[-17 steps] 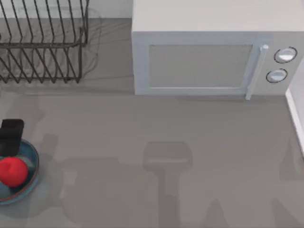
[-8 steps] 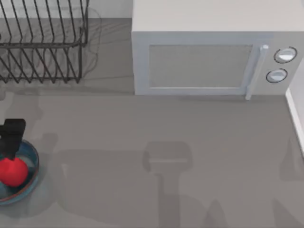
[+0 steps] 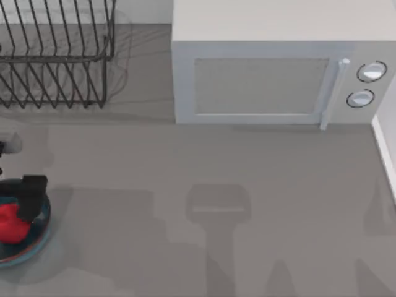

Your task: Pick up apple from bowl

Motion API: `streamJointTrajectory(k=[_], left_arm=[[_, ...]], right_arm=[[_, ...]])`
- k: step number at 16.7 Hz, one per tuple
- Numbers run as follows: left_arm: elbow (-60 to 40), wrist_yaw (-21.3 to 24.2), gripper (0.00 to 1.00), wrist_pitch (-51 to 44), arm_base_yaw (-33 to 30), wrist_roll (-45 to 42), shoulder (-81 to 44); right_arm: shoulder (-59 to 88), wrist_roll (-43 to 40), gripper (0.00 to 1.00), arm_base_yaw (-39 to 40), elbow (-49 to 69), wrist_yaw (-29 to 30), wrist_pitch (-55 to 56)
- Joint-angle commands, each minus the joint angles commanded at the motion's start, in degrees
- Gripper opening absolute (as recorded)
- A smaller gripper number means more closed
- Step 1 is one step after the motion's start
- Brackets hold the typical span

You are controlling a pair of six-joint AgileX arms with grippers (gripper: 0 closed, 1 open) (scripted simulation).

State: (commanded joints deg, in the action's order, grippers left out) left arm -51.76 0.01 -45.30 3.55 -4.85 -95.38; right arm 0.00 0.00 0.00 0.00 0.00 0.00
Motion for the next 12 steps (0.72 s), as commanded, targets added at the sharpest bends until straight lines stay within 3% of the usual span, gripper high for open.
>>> streamJointTrajectory(k=[7, 12], left_arm=[[3.36, 0.0, 1.0, 4.84, 0.13, -0.1, -2.55], [3.36, 0.0, 0.62, 4.84, 0.13, -0.1, -2.55]], right_arm=[[0.0, 0.0, 1.0, 0.0, 0.0, 0.0, 0.0], [0.0, 0.0, 1.0, 0.0, 0.0, 0.0, 0.0]])
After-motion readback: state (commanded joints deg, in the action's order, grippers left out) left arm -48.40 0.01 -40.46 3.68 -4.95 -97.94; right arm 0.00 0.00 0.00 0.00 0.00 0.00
